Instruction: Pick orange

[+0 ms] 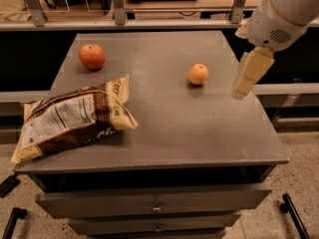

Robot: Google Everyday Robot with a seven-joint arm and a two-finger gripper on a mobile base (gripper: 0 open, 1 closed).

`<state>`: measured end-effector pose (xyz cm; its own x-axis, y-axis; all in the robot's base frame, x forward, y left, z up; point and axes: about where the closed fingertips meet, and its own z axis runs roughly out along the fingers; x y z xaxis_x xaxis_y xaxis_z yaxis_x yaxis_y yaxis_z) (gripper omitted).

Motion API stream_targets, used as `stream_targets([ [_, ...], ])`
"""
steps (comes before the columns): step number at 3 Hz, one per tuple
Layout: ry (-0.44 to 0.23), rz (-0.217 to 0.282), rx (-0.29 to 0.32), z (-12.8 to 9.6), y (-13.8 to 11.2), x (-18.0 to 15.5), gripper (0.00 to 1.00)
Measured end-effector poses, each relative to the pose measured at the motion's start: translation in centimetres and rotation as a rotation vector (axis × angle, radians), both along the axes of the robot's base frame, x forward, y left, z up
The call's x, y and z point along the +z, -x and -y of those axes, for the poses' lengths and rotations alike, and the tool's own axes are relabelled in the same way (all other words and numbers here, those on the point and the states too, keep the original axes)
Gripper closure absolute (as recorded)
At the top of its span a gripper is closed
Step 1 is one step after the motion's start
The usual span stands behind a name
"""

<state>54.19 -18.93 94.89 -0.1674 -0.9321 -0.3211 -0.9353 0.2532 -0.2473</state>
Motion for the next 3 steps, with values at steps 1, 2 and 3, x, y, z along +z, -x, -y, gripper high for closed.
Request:
stream_targets([
  [1, -0.068, -0.033, -0.003, -1.0, -3.3, -1.8, 0.00],
  [2, -0.136, -0.063, -0.007, -1.7, -5.4, -3.6, 0.00],
  [3, -0.183, -0.087, -0.005, -2.5, -6.8, -5.1, 0.00],
])
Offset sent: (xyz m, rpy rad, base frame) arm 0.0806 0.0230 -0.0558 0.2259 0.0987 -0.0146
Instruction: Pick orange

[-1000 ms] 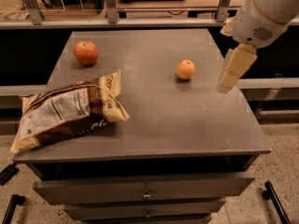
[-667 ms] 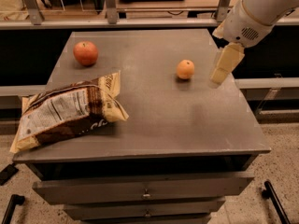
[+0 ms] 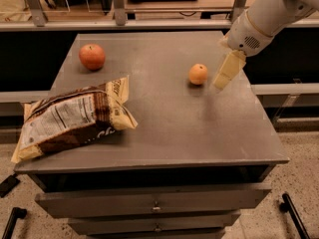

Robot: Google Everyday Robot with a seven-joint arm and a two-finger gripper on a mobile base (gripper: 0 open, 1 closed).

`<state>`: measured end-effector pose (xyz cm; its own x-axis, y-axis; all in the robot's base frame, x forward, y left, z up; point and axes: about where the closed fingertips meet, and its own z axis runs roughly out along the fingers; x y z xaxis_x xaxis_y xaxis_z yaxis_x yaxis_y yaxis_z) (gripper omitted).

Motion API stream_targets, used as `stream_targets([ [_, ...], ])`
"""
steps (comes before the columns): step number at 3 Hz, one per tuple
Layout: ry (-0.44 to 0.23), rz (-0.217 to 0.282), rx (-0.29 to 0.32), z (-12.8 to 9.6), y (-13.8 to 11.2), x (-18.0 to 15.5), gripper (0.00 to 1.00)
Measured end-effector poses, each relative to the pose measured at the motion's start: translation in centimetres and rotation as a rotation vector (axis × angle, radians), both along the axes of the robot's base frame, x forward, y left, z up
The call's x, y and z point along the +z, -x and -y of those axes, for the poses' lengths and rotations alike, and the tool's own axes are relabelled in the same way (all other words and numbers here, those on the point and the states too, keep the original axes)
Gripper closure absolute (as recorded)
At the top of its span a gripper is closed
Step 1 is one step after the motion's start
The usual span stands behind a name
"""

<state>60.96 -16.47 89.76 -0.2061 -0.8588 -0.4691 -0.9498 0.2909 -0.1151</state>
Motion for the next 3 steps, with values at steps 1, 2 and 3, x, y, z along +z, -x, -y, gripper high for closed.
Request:
stream_targets([
  [1, -0.027, -0.016, 0.017, -1.1, -0.8, -1.2, 0.00],
  [2, -0.040, -0.035, 0.031, -2.2, -1.3, -2.7, 0.00],
  [3, -0.036, -0.050, 0.040, -3.0, -1.6, -4.0, 0.00],
])
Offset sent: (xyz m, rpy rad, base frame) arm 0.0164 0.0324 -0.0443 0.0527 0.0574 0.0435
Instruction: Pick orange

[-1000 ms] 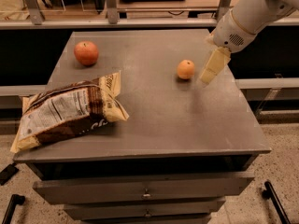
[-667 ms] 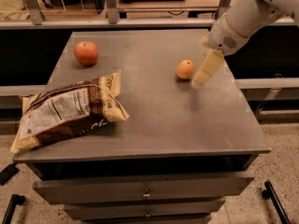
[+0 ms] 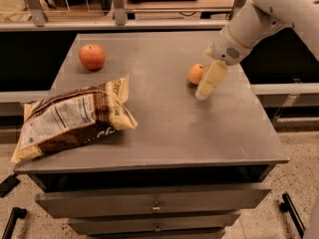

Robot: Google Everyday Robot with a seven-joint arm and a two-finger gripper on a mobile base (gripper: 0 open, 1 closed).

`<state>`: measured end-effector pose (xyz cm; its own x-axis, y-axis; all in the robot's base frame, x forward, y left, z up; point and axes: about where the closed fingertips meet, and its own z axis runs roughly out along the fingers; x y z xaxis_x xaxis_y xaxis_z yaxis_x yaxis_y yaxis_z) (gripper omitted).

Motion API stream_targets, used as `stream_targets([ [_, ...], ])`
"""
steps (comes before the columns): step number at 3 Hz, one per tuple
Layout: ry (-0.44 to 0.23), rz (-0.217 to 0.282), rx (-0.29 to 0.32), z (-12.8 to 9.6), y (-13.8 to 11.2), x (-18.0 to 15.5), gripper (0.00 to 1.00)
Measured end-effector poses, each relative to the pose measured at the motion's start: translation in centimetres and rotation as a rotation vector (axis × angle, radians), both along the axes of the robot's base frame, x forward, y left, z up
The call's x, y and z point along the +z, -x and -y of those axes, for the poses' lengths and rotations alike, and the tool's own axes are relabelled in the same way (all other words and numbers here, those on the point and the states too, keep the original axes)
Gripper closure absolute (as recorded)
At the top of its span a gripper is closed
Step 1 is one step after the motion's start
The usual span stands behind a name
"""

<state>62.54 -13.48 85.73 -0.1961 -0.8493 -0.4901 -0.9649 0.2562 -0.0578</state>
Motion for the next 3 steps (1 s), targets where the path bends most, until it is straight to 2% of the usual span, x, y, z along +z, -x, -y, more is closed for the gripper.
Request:
stream_targets([
  [2, 0.026, -0.008, -0.016, -1.4, 0.1, -0.9, 0.44],
  [3, 0.020, -0.015, 0.021, -2.8, 1.0, -0.3, 0.68],
])
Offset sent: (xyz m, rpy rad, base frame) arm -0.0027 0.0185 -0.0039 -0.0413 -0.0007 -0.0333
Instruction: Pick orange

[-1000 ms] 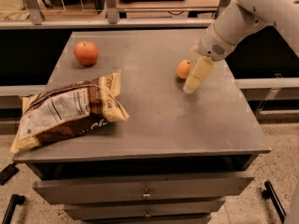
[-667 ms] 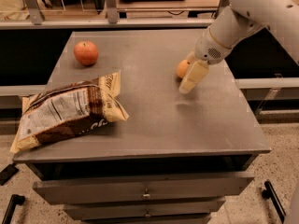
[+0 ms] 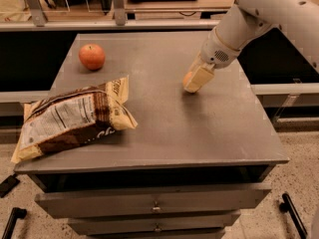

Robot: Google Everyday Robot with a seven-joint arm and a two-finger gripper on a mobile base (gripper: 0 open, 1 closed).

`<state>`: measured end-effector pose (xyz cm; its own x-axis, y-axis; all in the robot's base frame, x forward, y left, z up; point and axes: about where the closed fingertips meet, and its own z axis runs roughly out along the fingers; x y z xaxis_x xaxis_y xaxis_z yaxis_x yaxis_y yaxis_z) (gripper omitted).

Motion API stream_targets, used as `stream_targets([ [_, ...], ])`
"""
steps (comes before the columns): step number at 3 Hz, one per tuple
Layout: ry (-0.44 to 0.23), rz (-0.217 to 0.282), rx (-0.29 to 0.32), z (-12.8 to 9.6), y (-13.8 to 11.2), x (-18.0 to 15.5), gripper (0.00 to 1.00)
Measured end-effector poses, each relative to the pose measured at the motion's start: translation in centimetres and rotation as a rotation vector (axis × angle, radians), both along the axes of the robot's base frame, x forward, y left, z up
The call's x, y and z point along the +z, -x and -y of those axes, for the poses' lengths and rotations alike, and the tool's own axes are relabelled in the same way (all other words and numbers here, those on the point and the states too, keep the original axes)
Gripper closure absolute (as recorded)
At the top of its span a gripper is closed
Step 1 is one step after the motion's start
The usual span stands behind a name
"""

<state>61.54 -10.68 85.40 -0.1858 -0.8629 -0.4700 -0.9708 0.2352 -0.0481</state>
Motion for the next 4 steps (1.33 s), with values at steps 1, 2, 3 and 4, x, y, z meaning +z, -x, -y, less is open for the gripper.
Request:
stream_targets([
  [1, -0.051, -0.010, 0.002, 0.1, 1.1, 0.9, 0.92],
  [2, -0.131, 0.021, -0.005, 1.1, 2.4, 3.4, 1.00],
  [3, -0.215, 0.100, 0.008, 2.0, 4.0, 7.2, 1.00],
  [4, -0.215, 0.100, 0.008, 2.0, 4.0, 7.2, 1.00],
])
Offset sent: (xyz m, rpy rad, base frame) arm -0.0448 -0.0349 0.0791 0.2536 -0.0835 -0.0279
